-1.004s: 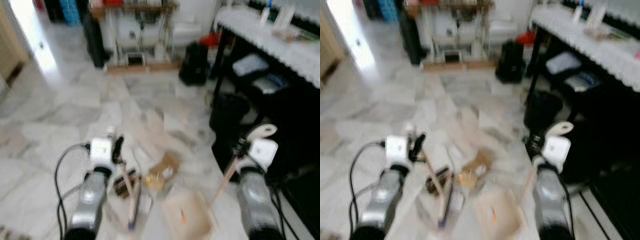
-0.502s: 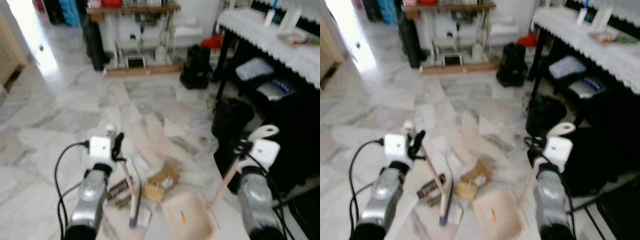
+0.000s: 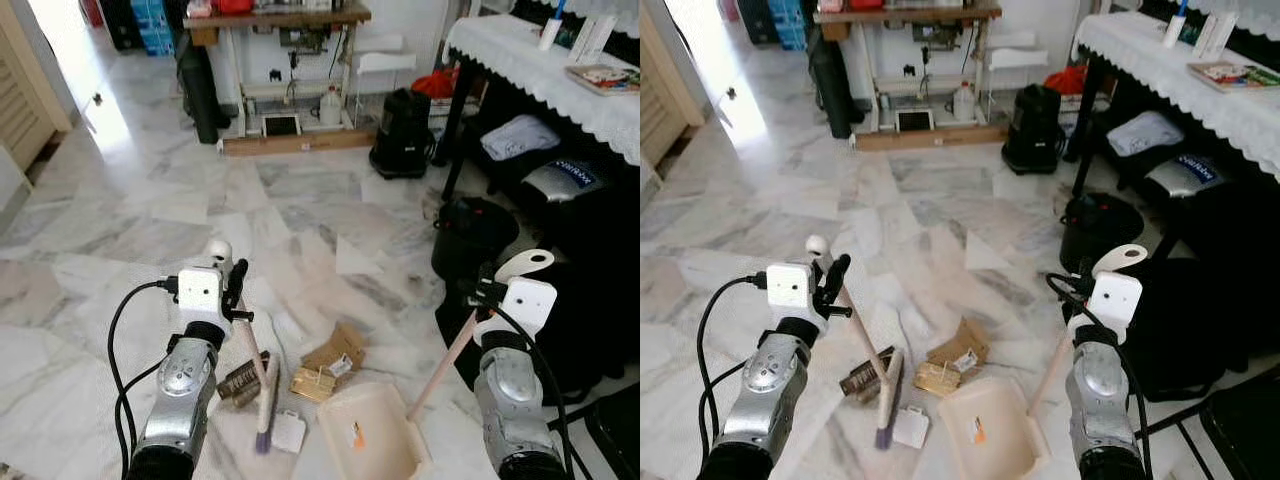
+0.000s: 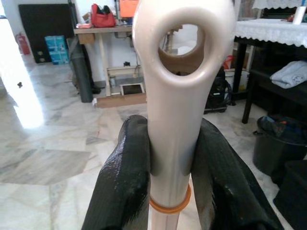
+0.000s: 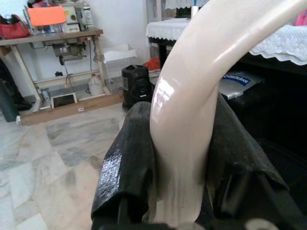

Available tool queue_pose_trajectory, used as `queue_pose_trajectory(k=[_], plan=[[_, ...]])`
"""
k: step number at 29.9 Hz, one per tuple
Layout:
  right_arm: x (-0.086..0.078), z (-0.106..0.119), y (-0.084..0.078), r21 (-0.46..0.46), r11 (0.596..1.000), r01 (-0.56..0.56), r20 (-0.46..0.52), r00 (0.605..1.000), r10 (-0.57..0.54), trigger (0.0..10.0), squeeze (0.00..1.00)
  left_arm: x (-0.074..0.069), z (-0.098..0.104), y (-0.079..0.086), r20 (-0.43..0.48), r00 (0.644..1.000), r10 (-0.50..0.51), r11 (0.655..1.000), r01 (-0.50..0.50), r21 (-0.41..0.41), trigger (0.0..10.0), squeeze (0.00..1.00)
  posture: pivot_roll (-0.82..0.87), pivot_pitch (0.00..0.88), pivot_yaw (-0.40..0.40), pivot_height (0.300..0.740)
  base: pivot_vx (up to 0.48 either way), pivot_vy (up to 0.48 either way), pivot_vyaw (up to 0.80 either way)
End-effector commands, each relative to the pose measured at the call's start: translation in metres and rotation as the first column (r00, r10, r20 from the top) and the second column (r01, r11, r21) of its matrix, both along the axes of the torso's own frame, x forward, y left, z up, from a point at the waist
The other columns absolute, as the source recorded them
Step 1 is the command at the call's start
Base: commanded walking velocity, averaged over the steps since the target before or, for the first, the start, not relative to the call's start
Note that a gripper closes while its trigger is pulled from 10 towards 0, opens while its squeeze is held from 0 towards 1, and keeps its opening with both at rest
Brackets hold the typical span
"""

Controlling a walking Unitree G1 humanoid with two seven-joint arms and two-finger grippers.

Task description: Sweep floor

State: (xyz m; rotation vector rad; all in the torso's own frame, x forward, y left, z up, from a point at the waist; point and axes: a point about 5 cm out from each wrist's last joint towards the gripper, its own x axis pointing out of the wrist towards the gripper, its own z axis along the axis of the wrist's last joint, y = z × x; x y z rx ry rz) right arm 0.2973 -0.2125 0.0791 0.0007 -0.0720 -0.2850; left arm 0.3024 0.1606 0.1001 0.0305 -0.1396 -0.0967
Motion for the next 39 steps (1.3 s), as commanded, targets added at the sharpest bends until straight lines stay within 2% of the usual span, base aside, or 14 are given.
queue_pose_trajectory(k=[1,20,39], plan=[[0.002,0.0078,-0.0002,-0.002,1.0,0.002,0.035,0.999,-0.002,10.0,0.0,0.002,0.0138,-0.0017,0.058,0.998,-0.011,1.0,0.011,0.01,10.0,0.0,-0.02,0.0,0.006,0.74,0.0,0.0,0.0],[-0.0003,0.0027,0.001,-0.004,1.0,0.003,0.013,1.0,-0.003,10.0,0.0,-0.0025,0.0081,0.0005,0.025,1.0,-0.012,1.0,0.012,0.001,10.0,0.0,-0.02,0.0,0.008,0.74,0.0,0.0,0.0],[0.0003,0.0037,-0.0001,0.008,1.0,0.008,0.017,1.0,-0.008,10.0,0.0,-0.0019,0.0083,-0.0005,0.017,1.0,-0.013,1.0,0.013,-0.016,10.0,0.0,-0.02,0.0,0.008,0.74,0.0,0.329,0.0]])
